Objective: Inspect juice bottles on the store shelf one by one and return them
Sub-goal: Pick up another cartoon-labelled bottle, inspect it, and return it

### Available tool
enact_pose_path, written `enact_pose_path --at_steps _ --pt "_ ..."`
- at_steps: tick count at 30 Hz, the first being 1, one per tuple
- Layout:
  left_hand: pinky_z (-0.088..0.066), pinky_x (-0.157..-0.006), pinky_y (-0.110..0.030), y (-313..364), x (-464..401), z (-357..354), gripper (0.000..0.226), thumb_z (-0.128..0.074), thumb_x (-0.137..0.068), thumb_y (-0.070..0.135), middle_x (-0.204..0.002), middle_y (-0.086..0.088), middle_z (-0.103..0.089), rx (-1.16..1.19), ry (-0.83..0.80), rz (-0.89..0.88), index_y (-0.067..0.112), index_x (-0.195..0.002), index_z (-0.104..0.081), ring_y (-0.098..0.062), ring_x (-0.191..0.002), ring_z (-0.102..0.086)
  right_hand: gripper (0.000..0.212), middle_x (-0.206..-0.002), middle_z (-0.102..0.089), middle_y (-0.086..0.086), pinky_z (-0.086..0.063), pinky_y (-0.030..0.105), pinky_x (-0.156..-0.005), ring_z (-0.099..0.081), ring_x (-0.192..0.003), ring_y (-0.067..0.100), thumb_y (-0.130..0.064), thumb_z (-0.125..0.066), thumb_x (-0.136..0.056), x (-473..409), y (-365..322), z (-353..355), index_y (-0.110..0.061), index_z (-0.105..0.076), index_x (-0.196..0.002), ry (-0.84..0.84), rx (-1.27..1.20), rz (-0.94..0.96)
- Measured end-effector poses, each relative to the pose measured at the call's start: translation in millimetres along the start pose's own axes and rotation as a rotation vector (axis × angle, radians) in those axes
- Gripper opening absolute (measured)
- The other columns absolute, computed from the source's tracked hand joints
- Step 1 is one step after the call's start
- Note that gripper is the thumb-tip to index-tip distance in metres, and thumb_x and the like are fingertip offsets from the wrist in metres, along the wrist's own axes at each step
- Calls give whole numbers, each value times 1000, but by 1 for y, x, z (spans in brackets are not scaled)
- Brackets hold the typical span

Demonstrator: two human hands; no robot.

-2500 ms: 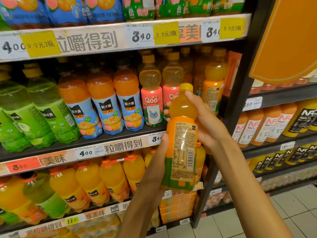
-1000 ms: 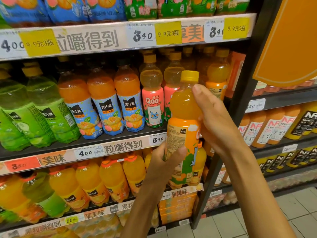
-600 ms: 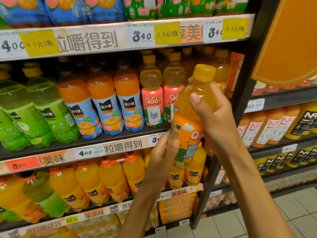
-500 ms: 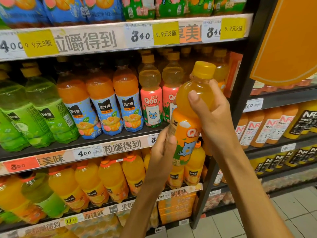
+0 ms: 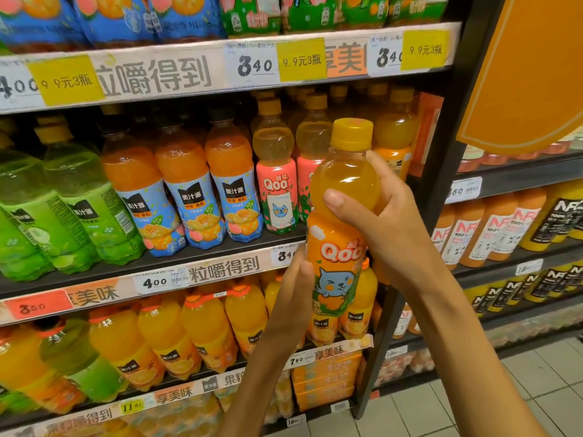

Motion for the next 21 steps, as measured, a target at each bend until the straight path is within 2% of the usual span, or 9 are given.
enact_pose_path --at_steps 3,6,8,11,14,16,17,19,21 --pt "-51 -85 -19 1 -1 1 80 -76 -67 54 -122 14 -63 -98 -17 -88 28 -132 -38 -7 -115 -59 47 -106 -69 -7 -55 26 -76 -69 -99 15 -20 -71 -77 0 0 -2 -28 -53 -120 -20 -14 37" --pt "-52 -83 -19 -2 -7 10 73 -80 -62 36 -116 9 -63 -250 61 -139 32 -126 -45 -9 -111 -60 56 -109 -67 -9 -53 24 -80 -65 -104 15 -13 -78 -73 3 -6 -5 -24 -53 -122 -141 40 95" --pt "-52 -87 -25 -3 -13 16 70 -82 -62 33 -118 4 -63 -260 76 -141 27 -125 -49 -15 -112 -60 58 -115 -64 -6 -52 26 -85 -62 -111 18 -15 -80 -70 8 -11 -6 -21 -54 -122 -251 146 143" --pt "-46 -95 -56 -4 -20 21 76 -79 -74 40 -130 -13 -56 -155 52 -127 14 -135 -43 -33 -122 -53 57 -120 -61 1 -46 33 -95 -56 -118 24 -11 -83 -70 13 -15 -6 -17 -56 -120 -364 276 241" --pt "-43 -96 -61 -4 -23 20 83 -76 -74 49 -131 -16 -54 -163 49 -90 8 -137 -41 -36 -122 -51 54 -119 -60 5 -45 35 -98 -55 -119 23 -7 -79 -69 13 -14 -8 -17 -56 -117 -380 276 258" --pt "-44 -97 -57 -7 -23 17 84 -80 -72 40 -132 -14 -55 -152 30 -57 7 -138 -39 -32 -123 -52 52 -119 -61 2 -46 34 -96 -56 -118 22 -9 -78 -71 11 -13 -8 -18 -57 -117 -371 262 244" --pt "-48 -97 -49 -9 -22 18 83 -83 -69 35 -130 -7 -58 -169 31 -43 8 -136 -41 -26 -122 -55 51 -118 -62 0 -48 31 -94 -57 -117 21 -11 -78 -72 10 -12 -7 -19 -57 -117 -356 256 232" --pt "-52 -88 -23 -13 -20 19 80 -86 -63 26 -121 13 -63 -209 50 -54 15 -131 -44 -7 -114 -59 51 -115 -64 -3 -51 25 -88 -60 -112 16 -16 -81 -73 3 -11 -3 -20 -57 -118 -293 223 205" --pt "-48 -82 -9 -9 -17 15 80 -84 -63 12 -118 24 -61 -183 27 -69 25 -131 -43 2 -112 -57 47 -114 -66 -12 -51 22 -85 -62 -111 12 -24 -75 -75 -6 -10 2 -25 -57 -118 -193 155 180"
Point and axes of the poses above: each hand's wrist, its own x-axis away from the middle knuckle, its own z-axis out of the back of the hand, y = z × x, the point moved 5 cm from there along -x, towards the middle knuckle
